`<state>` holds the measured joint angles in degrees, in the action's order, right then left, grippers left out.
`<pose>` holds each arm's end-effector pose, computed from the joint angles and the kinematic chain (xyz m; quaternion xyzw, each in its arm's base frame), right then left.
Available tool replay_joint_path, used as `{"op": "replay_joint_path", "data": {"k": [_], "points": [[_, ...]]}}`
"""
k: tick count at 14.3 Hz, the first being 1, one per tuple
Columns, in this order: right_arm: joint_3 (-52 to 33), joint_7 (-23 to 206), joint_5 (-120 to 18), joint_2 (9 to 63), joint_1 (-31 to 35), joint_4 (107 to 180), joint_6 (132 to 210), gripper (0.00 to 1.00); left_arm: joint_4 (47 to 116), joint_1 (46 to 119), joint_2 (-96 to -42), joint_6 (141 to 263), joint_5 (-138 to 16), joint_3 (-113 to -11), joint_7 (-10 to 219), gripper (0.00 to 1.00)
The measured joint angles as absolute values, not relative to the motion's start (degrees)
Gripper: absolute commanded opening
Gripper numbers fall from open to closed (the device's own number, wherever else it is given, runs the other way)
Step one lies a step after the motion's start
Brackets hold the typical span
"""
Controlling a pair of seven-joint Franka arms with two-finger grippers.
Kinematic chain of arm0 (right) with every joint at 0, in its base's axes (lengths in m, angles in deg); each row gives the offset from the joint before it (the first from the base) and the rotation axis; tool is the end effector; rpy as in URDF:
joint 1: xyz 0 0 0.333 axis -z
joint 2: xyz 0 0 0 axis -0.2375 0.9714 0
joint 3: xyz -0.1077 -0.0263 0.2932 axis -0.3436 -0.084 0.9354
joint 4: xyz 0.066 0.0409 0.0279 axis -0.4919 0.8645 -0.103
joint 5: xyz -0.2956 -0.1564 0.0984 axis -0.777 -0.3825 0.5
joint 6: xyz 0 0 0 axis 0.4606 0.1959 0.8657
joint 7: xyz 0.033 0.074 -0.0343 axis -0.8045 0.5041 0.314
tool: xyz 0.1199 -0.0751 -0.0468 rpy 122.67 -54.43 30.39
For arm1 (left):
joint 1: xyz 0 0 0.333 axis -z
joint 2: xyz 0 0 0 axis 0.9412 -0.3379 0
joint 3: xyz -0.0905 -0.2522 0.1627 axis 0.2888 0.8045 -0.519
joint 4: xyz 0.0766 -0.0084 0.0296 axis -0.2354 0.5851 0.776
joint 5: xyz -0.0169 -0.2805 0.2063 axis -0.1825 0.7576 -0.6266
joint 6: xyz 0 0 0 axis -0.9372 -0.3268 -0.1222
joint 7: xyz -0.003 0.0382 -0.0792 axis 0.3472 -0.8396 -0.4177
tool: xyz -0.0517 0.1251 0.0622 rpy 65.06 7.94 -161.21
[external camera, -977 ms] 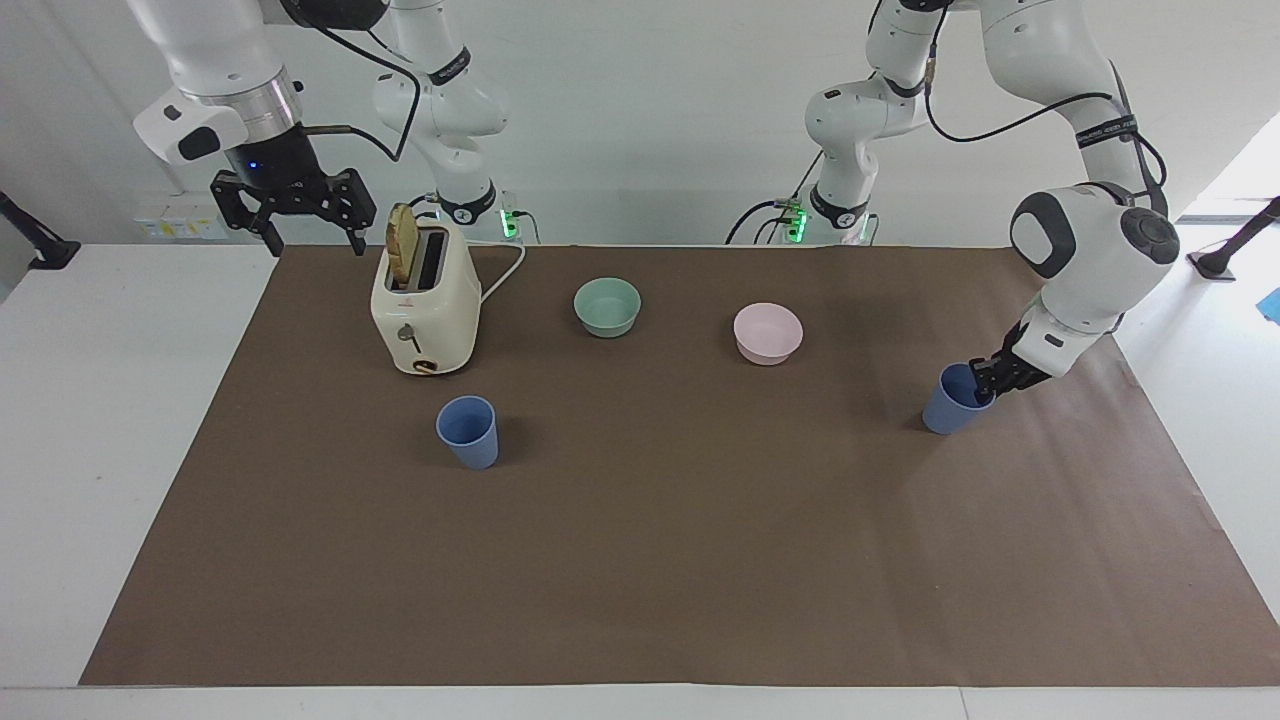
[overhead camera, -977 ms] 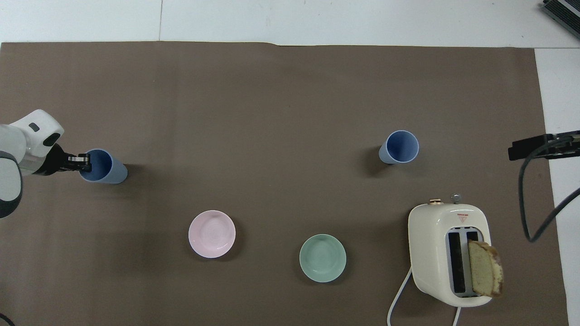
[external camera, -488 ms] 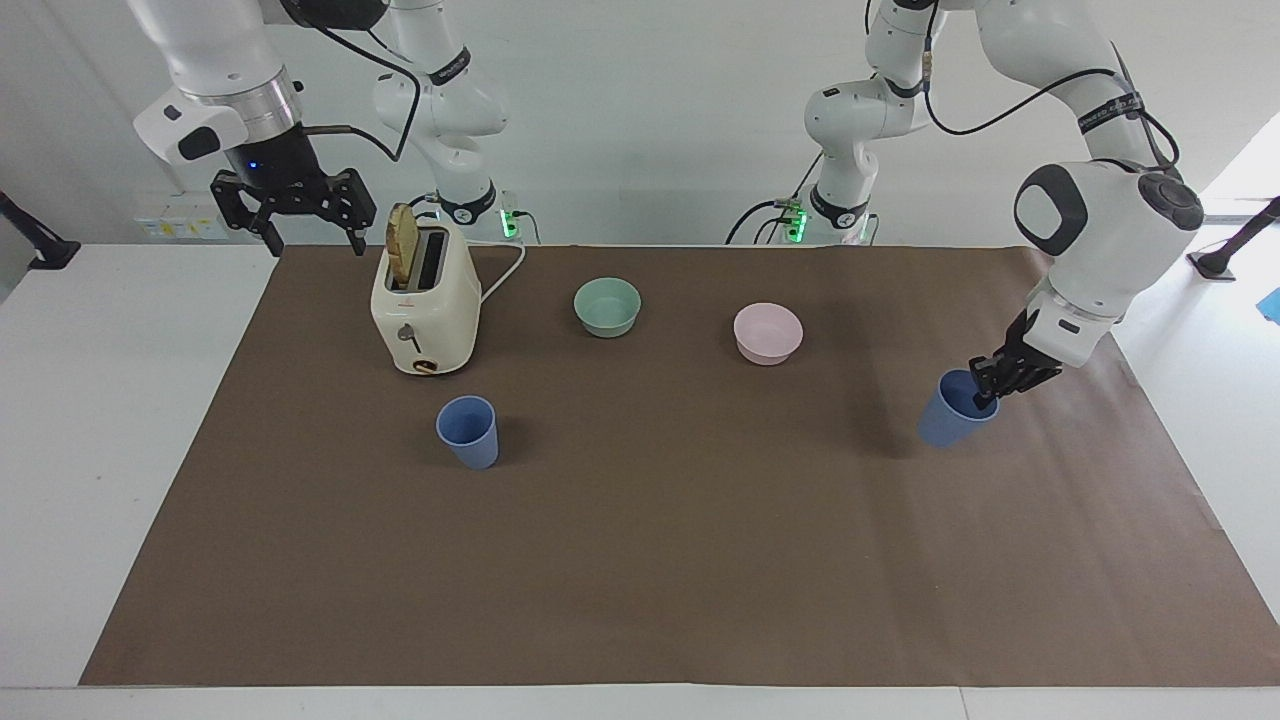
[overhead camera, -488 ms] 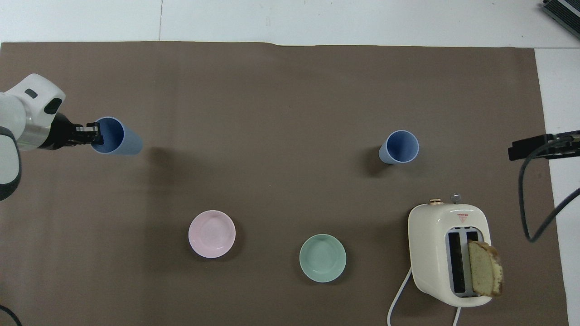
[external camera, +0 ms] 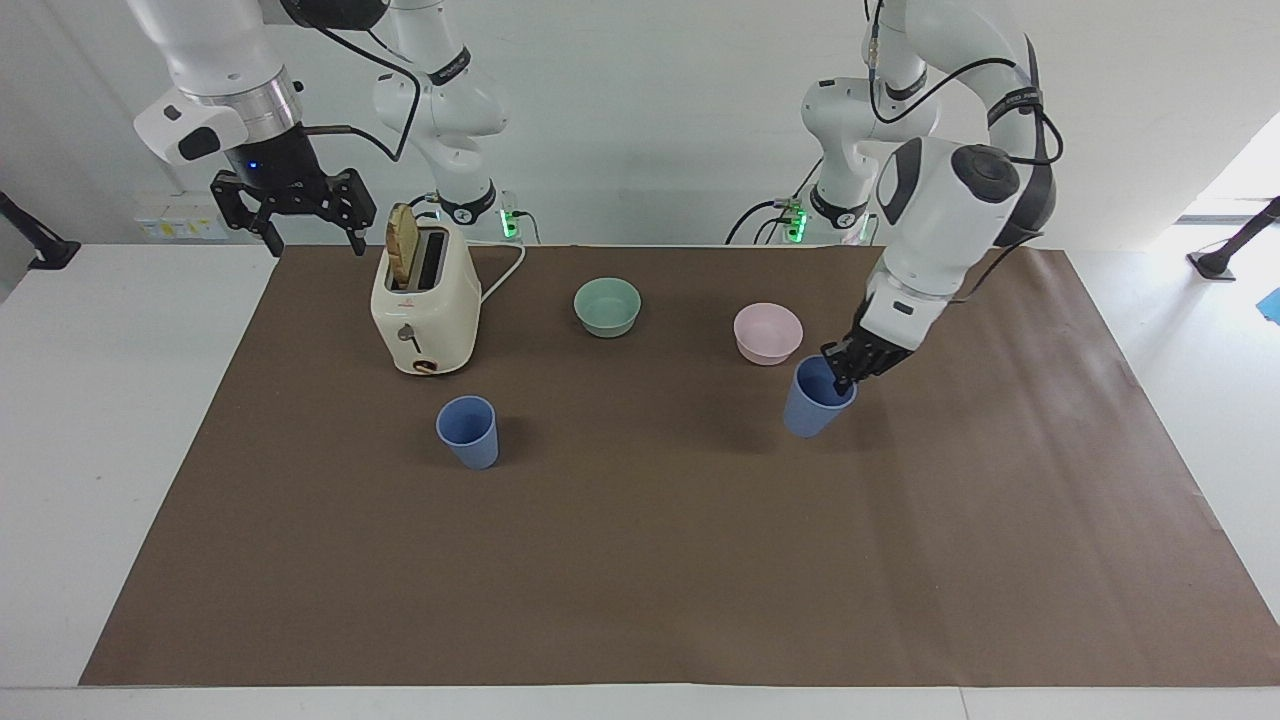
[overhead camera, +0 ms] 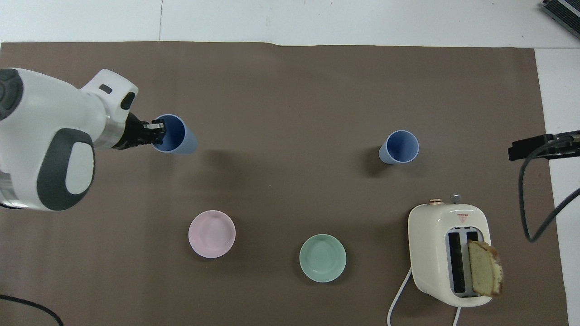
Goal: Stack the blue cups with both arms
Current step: 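Lift the blue cup with the left gripper and carry it toward the center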
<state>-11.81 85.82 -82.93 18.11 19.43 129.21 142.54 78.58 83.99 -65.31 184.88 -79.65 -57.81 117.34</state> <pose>0.4946 -0.0072 0.6060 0.9996 0.0176 0.0168 0.0142 0.5276 -0.2120 0.4420 0.9920 0.0897 0.0356 0.0809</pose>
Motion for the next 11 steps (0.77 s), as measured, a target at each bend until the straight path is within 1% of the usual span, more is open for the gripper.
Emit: {"op": "replay_joint_path", "data": {"k": [2,4,7,11], "points": [[-11.8,85.8,-82.9,18.1,19.4,129.2,142.5,1.0,78.7,88.4,-66.3,187.7,-82.7,-57.8,122.9,0.0],[-11.8,85.8,-82.9,18.1,19.4,129.2,142.5,1.0,78.7,91.8,-68.5,189.8,-85.4,-57.8,126.3,0.0],[-11.8,85.8,-82.9,18.1,19.4,129.2,142.5,1.0,78.7,93.9,-71.5,192.1,-86.2,-57.9,127.0,0.0],[-11.8,85.8,-82.9,18.1,19.4,129.2,142.5,1.0,78.7,95.7,-73.4,194.9,-86.3,-57.8,127.9,0.0]]}}
